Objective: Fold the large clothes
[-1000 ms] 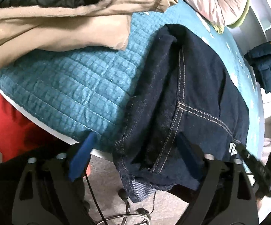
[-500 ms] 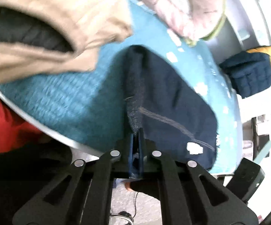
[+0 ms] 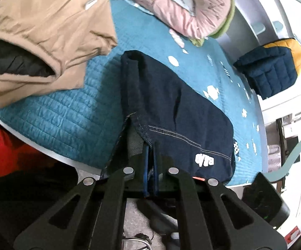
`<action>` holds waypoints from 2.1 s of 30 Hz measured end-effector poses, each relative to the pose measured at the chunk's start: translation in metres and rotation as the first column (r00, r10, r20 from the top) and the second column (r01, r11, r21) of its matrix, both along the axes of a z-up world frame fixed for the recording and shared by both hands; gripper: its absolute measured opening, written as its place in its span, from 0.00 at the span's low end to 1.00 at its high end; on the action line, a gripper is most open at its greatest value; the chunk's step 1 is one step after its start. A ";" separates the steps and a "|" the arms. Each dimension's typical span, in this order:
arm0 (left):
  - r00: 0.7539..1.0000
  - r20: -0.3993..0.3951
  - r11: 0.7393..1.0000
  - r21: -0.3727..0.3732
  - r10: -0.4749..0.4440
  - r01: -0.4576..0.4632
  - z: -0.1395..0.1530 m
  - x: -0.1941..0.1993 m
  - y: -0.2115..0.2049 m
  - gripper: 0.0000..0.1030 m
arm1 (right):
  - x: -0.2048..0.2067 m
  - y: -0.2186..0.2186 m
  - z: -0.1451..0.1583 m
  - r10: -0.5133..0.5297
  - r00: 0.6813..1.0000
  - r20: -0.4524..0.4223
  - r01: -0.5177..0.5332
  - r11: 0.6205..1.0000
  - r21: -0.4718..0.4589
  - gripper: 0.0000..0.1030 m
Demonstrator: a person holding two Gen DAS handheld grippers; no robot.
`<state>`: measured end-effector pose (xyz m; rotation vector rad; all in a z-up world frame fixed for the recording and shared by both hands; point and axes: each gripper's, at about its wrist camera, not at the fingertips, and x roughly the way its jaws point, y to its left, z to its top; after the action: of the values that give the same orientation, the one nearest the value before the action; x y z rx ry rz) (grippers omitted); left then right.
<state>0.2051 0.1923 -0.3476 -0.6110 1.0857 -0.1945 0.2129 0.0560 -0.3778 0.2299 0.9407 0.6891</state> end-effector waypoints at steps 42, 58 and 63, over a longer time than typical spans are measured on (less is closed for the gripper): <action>0.976 0.115 0.983 0.019 -0.183 0.182 0.032 0.021 -0.117 0.57 | -0.006 -0.261 0.067 -0.500 0.859 -0.108 0.510 0.821 0.258 0.14; 0.950 -0.059 0.938 0.147 -0.308 0.313 -0.054 0.043 -0.214 0.78 | -0.015 -0.391 -0.009 -0.683 0.685 -0.253 0.726 0.671 0.152 0.13; 0.943 -0.104 0.927 0.176 -0.317 0.331 -0.075 0.046 -0.226 0.78 | -0.027 -0.400 0.001 -0.734 0.623 -0.271 0.770 0.636 0.051 0.33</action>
<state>0.2513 -0.0342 -0.4225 -0.2637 1.2585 -0.3526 0.1862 -0.3439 -0.3770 0.8235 0.8932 -0.0685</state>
